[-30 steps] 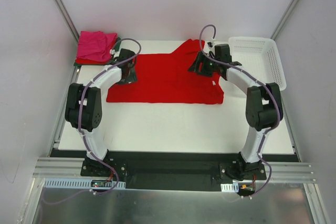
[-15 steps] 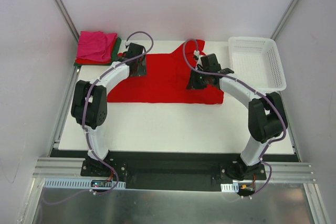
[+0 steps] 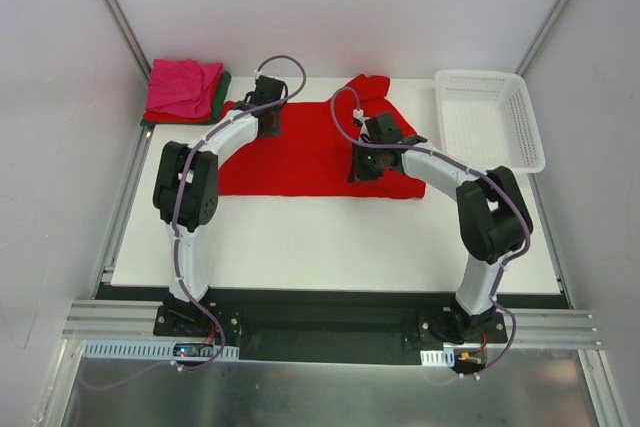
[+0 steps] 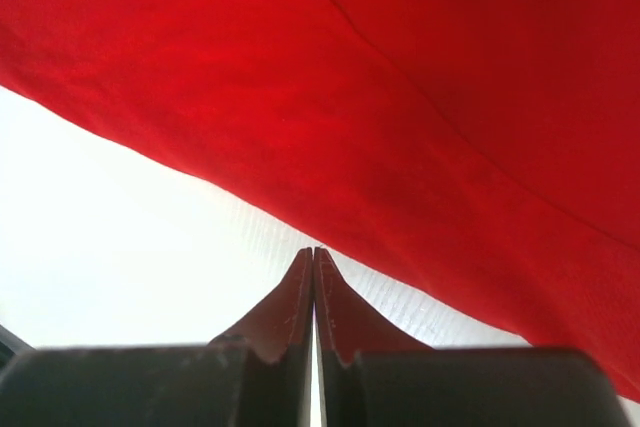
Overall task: Fold and stack the t-shirts
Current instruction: Fold the flattened tshirt in 1/3 of the way
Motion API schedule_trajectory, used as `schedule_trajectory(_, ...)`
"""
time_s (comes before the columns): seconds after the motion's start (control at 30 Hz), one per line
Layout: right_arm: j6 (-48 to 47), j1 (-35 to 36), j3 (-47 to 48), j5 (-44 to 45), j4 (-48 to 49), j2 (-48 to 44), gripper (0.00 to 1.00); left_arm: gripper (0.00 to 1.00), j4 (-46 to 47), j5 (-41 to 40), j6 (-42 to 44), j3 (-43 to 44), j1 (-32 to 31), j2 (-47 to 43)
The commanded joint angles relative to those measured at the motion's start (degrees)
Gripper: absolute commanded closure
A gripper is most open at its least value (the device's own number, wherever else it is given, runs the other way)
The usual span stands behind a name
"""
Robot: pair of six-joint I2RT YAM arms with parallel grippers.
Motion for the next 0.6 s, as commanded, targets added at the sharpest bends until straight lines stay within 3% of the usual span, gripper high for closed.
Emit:
schedule_trajectory(0.0, 0.1, 0.8, 3.7, 1.1, 0.0, 1.9, 0.99, 1.0, 1.6, 0.6, 2.4, 4.5, -0.2, 2.7)
schedule_trajectory(0.57, -1.0, 1.2, 7.7, 1.3, -2.2, 6.6, 0.99, 1.0, 1.7, 1.8, 7.5, 17.1, -0.2, 12.1)
